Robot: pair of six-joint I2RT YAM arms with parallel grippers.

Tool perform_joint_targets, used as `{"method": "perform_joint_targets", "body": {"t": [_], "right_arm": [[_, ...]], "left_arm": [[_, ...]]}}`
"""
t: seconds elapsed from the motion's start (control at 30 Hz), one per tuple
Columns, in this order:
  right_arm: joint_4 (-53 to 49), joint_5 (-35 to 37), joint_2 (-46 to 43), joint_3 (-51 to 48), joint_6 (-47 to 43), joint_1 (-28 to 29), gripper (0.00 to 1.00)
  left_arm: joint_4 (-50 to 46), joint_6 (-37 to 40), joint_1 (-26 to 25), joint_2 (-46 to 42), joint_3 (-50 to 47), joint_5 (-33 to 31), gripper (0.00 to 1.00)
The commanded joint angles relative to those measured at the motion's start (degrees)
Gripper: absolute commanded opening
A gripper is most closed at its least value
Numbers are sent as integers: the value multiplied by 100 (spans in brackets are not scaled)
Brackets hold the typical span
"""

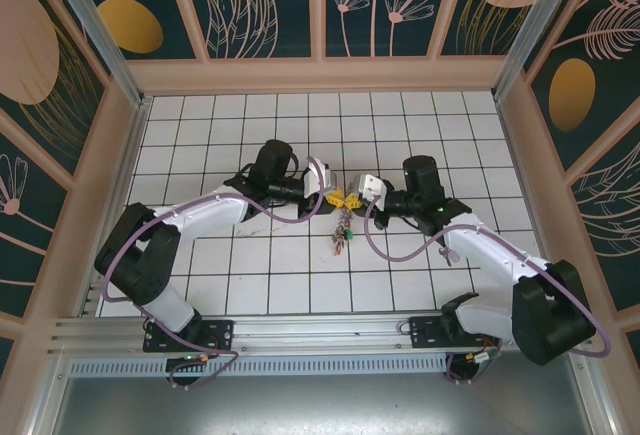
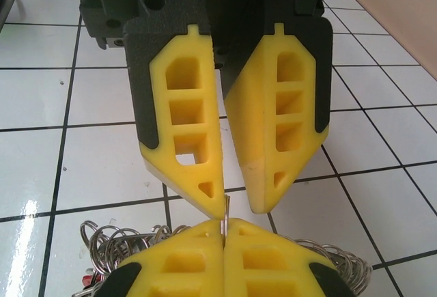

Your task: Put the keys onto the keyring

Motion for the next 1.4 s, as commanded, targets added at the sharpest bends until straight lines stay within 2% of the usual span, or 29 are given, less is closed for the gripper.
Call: {"method": "perform_joint_targets", "body": {"t": [0.0, 0.17, 0.4, 0.6, 0.73, 0.9, 1.37], "right_arm": [[164, -375, 14, 182, -107, 46, 0], [251, -440, -10, 188, -32, 46, 0], [352, -353, -58, 132, 123, 29, 0], [488, 164, -243, -216, 145, 19, 12], [504, 343, -339, -394, 134, 20, 16], [805, 291, -392, -540, 261, 13, 15], [698, 391, -226, -541, 137, 0, 17]], "left_arm": [[52, 85, -40, 66, 193, 115, 24], [-137, 192, -96, 146, 290, 115, 21], [-336, 229, -128, 228, 386, 179, 0], [300, -111, -132, 50, 58, 92, 0], [809, -383, -128, -78, -239, -3, 0], [953, -527, -130, -64, -274, 69, 0], [1130, -635, -132, -147, -376, 62, 0]]}}
